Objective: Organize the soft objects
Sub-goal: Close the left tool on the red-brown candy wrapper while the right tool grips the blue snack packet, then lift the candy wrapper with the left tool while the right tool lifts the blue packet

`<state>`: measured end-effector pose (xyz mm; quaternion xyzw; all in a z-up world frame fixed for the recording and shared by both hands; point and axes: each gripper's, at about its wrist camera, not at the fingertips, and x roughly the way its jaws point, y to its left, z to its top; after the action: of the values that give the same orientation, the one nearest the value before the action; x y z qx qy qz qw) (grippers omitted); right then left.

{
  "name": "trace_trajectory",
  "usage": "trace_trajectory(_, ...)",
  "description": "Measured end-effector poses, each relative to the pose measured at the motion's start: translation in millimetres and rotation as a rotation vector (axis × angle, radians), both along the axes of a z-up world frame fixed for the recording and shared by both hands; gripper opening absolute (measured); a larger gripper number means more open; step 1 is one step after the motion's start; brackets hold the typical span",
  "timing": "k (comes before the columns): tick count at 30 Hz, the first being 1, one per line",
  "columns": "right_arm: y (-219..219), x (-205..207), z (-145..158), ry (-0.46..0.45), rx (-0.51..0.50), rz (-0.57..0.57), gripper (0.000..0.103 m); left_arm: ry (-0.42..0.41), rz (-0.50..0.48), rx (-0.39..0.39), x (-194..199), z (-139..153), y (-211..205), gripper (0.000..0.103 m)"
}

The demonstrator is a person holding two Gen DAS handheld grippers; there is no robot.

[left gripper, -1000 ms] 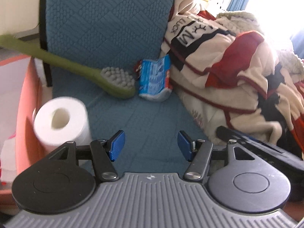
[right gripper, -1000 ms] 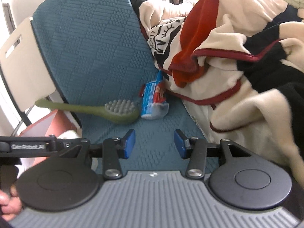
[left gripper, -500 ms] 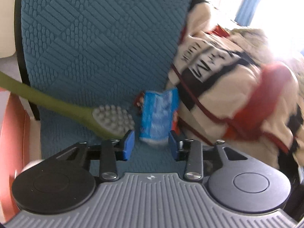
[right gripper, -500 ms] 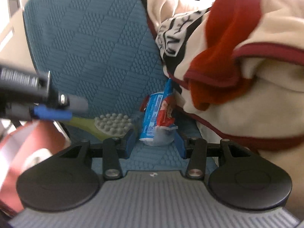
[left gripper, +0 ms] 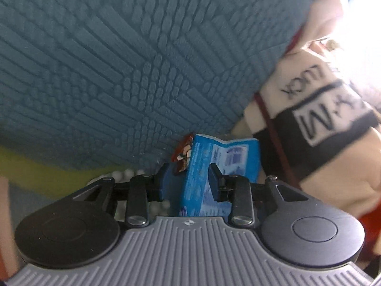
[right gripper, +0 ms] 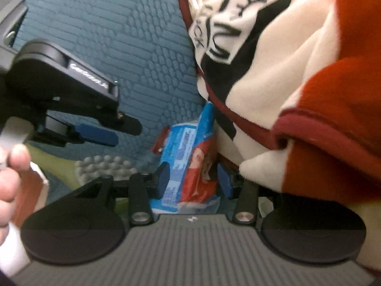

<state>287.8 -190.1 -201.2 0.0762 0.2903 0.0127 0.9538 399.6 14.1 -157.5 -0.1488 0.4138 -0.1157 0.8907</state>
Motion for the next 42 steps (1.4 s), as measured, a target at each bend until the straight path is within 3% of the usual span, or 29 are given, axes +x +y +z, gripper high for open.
trace_trajectory(9,-17,29,-17,0.098,0.061,-0.021,0.046,0.084,0.008,0.028,64,-42,-10,0.040)
trace_trajectory(15,-23,38,-22,0.127,0.105,-0.014,0.044,0.122,0.030,0.002,90,-60,-4,0.041)
trace_trajectory(21,-27,40,-24,0.137,0.108,-0.018,0.032,0.113,0.017,-0.031,101,-68,-5,0.038)
trace_trajectory(26,-30,38,-25,0.139,0.119,-0.007,0.023,0.110,0.008,-0.087,102,-77,-8,0.010)
trace_trajectory(28,-32,38,-25,0.138,0.126,-0.005,0.021,0.109,0.009,-0.106,101,-78,-8,0.006)
trace_trajectory(34,-38,28,-16,0.134,0.135,0.020,0.016,0.122,0.048,-0.107,85,-78,-17,0.001)
trace_trajectory(42,-41,8,-6,0.133,0.118,0.095,0.014,0.057,0.066,-0.062,44,-48,-29,0.000)
